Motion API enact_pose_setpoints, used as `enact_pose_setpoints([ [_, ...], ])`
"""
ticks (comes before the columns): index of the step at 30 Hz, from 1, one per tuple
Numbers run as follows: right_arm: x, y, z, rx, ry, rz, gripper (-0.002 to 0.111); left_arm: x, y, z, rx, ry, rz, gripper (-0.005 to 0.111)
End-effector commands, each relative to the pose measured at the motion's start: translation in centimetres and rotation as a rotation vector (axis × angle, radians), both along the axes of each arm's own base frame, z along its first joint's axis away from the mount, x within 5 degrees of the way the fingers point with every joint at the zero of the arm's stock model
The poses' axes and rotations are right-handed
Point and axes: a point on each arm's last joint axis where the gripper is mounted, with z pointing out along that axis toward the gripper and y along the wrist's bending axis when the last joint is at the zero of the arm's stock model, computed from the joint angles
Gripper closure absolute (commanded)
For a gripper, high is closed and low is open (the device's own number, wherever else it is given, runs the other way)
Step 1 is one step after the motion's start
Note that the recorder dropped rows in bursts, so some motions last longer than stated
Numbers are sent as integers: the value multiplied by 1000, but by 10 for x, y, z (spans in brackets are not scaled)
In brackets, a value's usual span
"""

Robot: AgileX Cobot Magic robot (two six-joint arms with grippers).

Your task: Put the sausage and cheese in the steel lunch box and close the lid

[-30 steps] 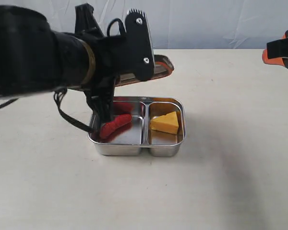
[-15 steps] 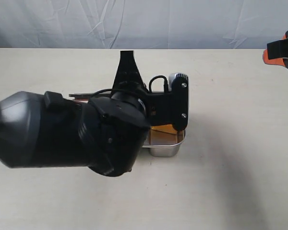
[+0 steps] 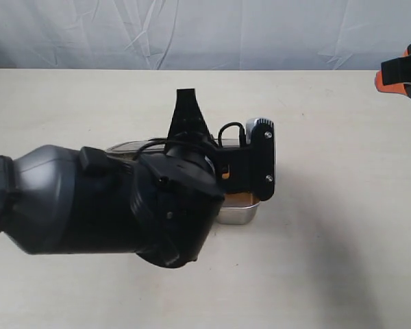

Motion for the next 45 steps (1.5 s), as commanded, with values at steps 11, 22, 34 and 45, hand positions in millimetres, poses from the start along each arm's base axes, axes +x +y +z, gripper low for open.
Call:
enact_pose_setpoints([
  [11,-1,-1,0,-7,-8,-1,65,-9,-2,-23,-29,149,95,107],
  [22,-1,-1,0,-7,-8,-1,65,-13,-3,-27,-20,211,73,94],
  [34,-1,-1,0,-2,-6,-3,65,-17,-1,-30,-14,259,92,69],
  [45,-1,-1,0,3,-3,-8,65,-22,1,-34,-1,326,116,69],
])
